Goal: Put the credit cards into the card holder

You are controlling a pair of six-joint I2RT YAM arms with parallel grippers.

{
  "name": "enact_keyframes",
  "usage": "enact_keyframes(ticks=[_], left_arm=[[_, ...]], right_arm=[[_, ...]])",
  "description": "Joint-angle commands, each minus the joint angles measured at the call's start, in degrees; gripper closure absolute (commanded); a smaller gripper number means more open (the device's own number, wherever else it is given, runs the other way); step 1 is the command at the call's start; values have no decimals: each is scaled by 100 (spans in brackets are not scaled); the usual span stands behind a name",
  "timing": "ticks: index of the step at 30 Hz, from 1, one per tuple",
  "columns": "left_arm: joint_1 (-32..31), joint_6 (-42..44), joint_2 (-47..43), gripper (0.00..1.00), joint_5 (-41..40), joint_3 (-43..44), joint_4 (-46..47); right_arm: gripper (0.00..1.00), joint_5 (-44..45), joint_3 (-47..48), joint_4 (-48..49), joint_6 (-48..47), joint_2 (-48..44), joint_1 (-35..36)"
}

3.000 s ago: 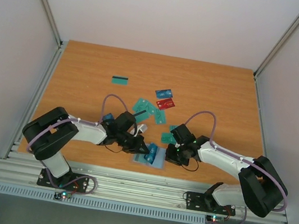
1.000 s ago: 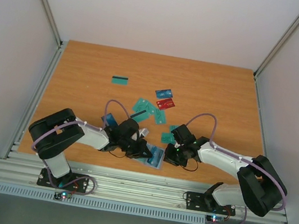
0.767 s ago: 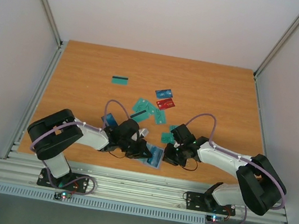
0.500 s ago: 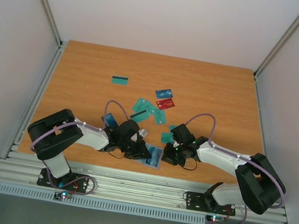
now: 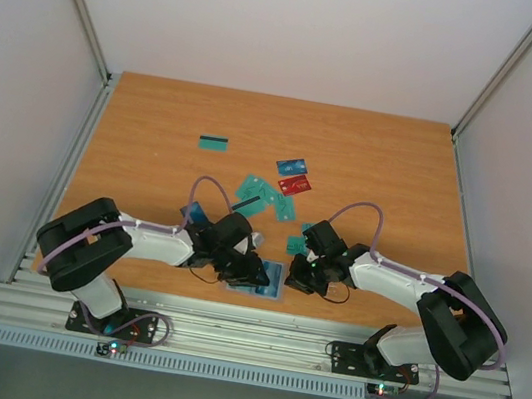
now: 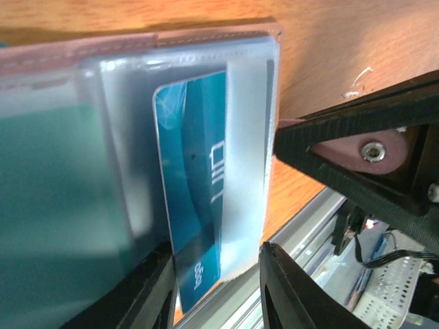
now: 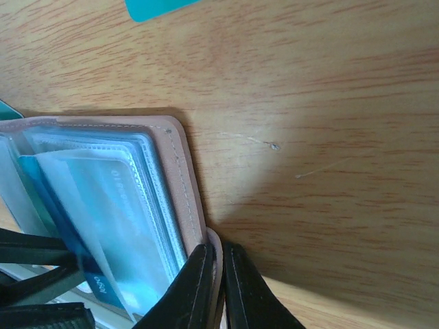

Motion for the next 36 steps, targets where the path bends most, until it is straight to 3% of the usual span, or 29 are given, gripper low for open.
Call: enact_keyframes(ticks=[1, 7, 12, 18, 26, 31, 36], left_arm=[[-31, 386, -260, 63, -210, 160, -934], [-31, 912, -420, 53, -329, 589, -2129], [-32, 1123, -622, 44, -365, 706, -2556], [-35, 1417, -1035, 43, -821, 1140, -3409], [-31, 1941, -1286, 58, -1339, 1563, -4148], [-31, 2026, -976, 73, -1195, 1548, -3933], [-31, 1962, -668, 88, -1082, 1462, -3519]], right_arm=[[91, 291, -93, -363, -118, 215, 36], [90, 295, -53, -268, -210, 221, 31], [82, 367, -31, -354, -353, 135, 35], [73, 465, 103, -771, -510, -92, 34], [39, 719, 833, -1823, -925, -679, 36], [37, 550, 1088, -2042, -988, -943, 28], [37, -329, 886, -1230, -763, -1041, 68]])
